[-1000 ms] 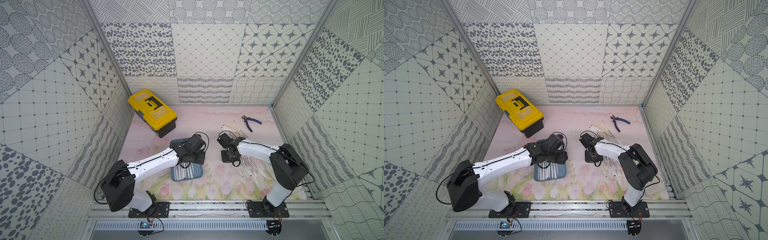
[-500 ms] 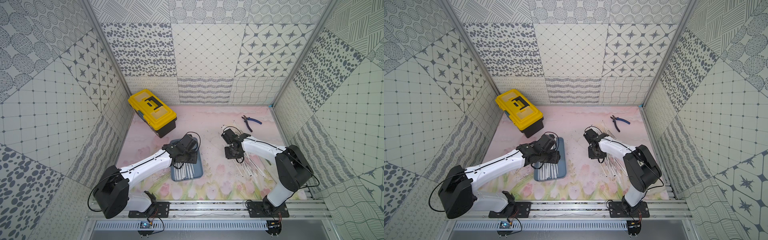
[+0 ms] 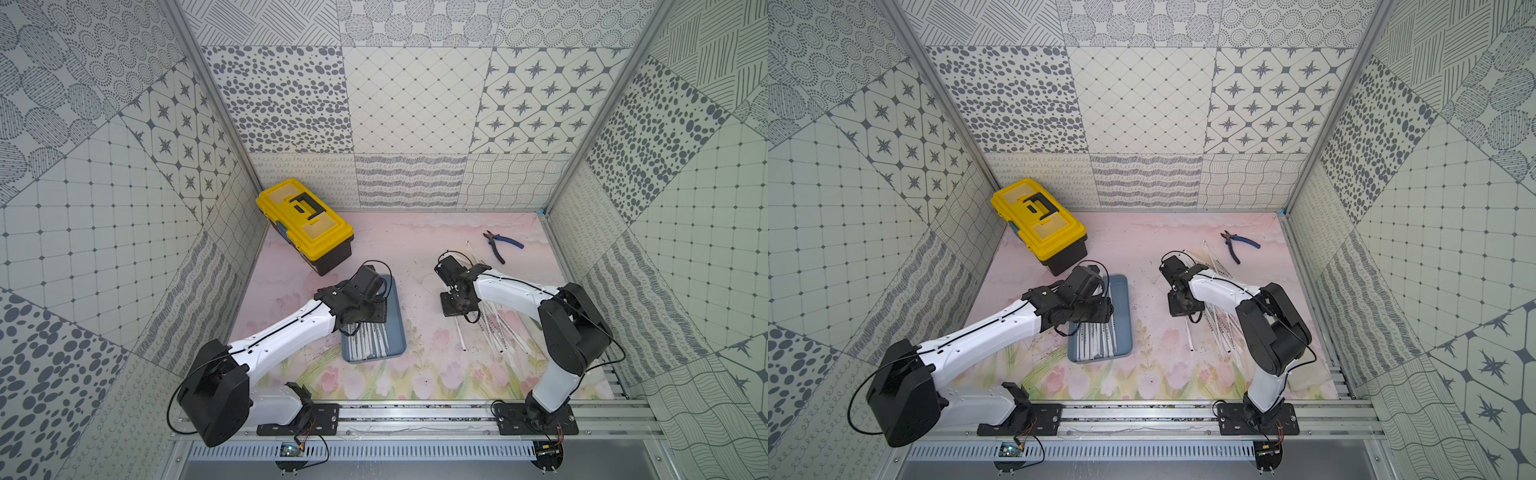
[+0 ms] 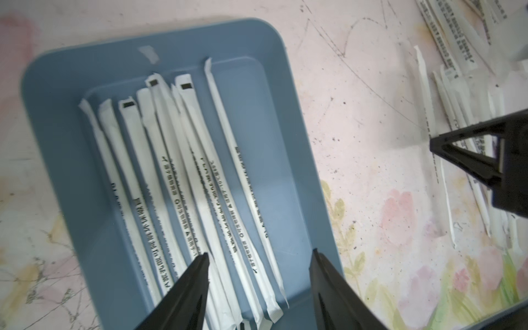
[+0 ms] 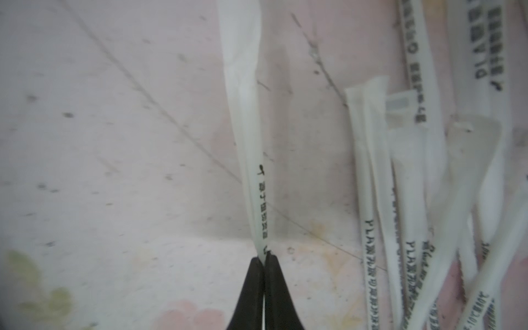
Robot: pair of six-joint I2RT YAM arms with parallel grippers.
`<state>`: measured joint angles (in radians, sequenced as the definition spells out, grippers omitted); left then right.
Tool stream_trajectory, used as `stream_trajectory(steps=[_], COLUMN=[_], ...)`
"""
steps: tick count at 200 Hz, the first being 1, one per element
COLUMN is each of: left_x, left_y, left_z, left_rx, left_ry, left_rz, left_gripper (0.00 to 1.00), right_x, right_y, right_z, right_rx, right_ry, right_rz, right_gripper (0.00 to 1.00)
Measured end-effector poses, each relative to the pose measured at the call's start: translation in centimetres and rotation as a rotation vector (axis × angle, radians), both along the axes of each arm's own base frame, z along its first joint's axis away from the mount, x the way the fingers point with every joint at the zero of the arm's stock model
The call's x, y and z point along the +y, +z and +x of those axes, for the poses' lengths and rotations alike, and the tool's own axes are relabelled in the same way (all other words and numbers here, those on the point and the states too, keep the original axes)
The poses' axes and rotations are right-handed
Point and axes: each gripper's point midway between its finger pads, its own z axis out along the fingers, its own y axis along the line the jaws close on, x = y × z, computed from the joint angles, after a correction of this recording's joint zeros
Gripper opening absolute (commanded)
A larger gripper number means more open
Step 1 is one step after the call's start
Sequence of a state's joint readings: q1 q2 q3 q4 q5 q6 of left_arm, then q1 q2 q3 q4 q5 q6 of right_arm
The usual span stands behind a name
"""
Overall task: Put the straws into the storage box
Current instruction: Pick up the straw from the center of the board, then place the straw in the storage box.
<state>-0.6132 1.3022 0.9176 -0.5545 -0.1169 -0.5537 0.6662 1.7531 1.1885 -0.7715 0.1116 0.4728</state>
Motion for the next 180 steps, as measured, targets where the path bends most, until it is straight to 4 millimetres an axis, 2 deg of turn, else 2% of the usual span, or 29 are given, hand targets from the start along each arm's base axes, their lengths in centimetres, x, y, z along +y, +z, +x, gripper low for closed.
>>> stream_trajectory(steps=[15, 31, 39, 54, 71, 100, 116, 130, 180], left_x=[1.9, 3.8, 4.6, 5.6, 6.3, 6.6, 6.6, 6.5, 6.1], left_y=[0.6, 1.1, 1.2, 1.1, 0.8, 0.3, 0.2, 0.2, 0.1], left_z=[0.3, 0.4, 0.3, 0.0, -0.4, -0.7, -0.7, -0.7, -0.7], left_rx=[-0.019, -0.035, -0.040, -0.036, -0.026, -0.013, -0.007, -0.004, 0.003], left_ry=[0.062, 0.125, 0.149, 0.184, 0.206, 0.216, 0.218, 0.217, 0.214], left_rz=[0.006, 0.008, 0.008, 0.009, 0.010, 0.009, 0.004, -0.003, -0.018], left_gripper=[0.62, 0.61, 0.62, 0.62, 0.61, 0.61, 0.61, 0.61, 0.60], right_x=[5.7, 11.6, 14.1, 16.7, 17.6, 17.7, 17.5, 17.7, 19.3], right_y=[3.3, 6.1, 6.9, 6.8, 4.5, -0.4, -1.9, -2.4, -1.9], right_z=[0.1, -0.8, -1.7, -2.3, -1.5, -0.1, 0.2, 0.3, 0.2], right_rx=[-0.070, -0.123, -0.125, -0.111, -0.081, -0.009, 0.013, 0.027, 0.046], right_ry=[0.072, 0.133, 0.158, 0.157, 0.112, 0.042, 0.014, 0.001, 0.000], right_rz=[0.118, 0.276, 0.348, 0.424, 0.440, 0.391, 0.374, 0.376, 0.418], right_gripper=[0.06, 0.05, 0.06, 0.05, 0.06, 0.06, 0.05, 0.06, 0.06])
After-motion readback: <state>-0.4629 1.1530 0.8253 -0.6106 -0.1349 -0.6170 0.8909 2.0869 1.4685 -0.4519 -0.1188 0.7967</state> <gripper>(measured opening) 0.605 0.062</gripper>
